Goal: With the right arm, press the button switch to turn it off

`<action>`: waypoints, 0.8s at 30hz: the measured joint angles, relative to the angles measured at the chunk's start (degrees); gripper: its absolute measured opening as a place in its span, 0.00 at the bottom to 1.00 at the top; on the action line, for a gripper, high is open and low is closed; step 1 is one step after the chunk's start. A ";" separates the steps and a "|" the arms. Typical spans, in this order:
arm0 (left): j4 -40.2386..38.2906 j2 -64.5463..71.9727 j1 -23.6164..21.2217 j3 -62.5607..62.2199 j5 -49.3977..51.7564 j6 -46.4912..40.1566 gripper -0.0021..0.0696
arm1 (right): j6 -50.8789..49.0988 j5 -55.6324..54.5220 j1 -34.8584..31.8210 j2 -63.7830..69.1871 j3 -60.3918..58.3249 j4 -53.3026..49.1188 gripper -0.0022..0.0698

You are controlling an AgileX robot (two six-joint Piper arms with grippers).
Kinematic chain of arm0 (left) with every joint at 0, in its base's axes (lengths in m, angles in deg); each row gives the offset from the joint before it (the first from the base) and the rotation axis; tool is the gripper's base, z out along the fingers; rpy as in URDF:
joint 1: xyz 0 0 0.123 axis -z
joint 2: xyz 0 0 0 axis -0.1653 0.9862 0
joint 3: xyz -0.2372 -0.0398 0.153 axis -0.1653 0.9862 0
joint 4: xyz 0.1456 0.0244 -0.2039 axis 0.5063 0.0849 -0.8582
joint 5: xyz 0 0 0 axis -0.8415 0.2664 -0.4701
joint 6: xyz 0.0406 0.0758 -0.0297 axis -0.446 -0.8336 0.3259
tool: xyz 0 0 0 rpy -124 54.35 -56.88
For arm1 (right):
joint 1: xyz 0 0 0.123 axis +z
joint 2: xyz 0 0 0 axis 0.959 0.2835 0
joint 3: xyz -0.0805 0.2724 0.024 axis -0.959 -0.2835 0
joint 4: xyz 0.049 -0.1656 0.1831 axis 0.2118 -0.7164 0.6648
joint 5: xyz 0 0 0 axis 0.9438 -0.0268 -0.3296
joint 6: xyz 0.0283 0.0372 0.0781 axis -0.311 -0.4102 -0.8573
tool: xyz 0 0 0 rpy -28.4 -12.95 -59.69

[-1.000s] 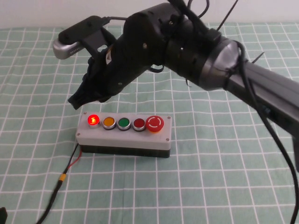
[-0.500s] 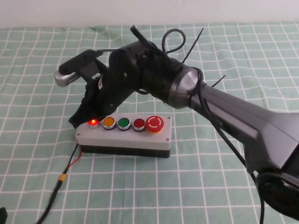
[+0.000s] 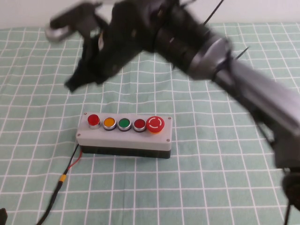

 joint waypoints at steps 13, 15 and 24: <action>0.00 0.00 0.00 0.00 0.00 0.00 0.02 | -2.49 9.89 -2.16 -19.15 -0.79 -11.15 0.01; 0.00 0.00 0.00 0.00 0.00 0.00 0.02 | -2.49 9.89 -2.16 -22.04 -3.59 -11.15 0.01; 0.00 0.00 0.00 0.00 0.00 0.00 0.02 | -5.84 0.20 -2.16 -38.96 -30.02 -11.47 0.01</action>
